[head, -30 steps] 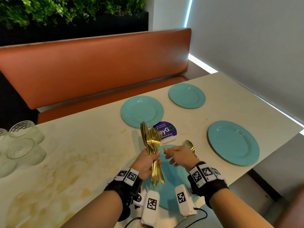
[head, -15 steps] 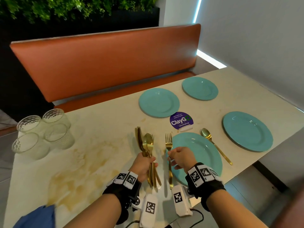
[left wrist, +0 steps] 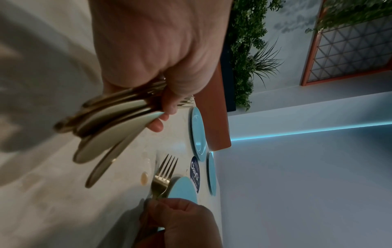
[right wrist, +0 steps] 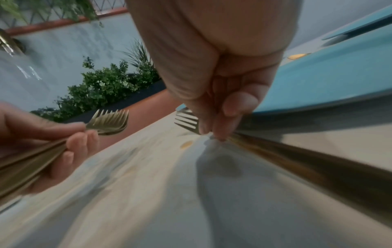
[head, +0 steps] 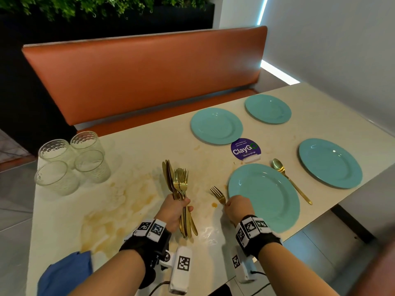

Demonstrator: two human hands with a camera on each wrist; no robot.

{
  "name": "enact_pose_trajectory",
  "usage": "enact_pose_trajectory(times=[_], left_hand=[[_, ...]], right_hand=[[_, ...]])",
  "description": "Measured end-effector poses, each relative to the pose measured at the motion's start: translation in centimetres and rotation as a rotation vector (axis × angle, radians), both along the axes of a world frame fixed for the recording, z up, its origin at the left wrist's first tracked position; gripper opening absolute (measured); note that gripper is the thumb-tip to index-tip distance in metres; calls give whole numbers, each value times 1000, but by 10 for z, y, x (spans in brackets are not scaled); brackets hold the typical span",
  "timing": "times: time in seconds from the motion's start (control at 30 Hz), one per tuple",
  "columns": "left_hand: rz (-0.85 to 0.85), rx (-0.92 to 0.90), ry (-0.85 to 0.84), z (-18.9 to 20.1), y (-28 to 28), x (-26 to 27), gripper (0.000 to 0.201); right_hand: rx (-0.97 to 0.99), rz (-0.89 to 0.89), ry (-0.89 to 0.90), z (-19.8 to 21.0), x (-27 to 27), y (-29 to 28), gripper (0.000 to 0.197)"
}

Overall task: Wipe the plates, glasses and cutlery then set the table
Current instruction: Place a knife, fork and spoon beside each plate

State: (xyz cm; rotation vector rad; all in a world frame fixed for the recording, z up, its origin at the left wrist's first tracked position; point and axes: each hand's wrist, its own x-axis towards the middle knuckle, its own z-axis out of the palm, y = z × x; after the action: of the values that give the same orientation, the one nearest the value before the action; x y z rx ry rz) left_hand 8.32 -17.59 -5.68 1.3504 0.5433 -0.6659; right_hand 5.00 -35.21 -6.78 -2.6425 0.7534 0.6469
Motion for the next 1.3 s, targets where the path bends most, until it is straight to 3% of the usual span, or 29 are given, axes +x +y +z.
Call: enact_pose_trajectory(times=[0.2, 0.6, 0.83, 0.93, 1.03, 1.2, 1.3], left_hand=[[-25, -13, 16, -2, 4, -1, 16], [-48, -54, 5, 4, 2, 12, 16], [-125, -97, -59, 22, -14, 24, 11], [-252, -81, -150, 33, -25, 32, 16], [-362, -52, -240, 40, -37, 42, 15], [-386, -30, -292, 42, -63, 70, 26], [-312, -18, -247, 38, -83, 92, 36]], right_hand=[[-109, 16, -13, 1, 5, 12, 24], [-200, 227, -61, 22, 5, 19, 27], [11, 543, -402, 66, 24, 22, 32], [5, 671, -412, 75, 33, 16, 35], [34, 670, -406, 82, 44, 1, 30], [-13, 815, -461, 87, 77, -33, 22], [-2, 923, -462, 82, 104, -60, 19]])
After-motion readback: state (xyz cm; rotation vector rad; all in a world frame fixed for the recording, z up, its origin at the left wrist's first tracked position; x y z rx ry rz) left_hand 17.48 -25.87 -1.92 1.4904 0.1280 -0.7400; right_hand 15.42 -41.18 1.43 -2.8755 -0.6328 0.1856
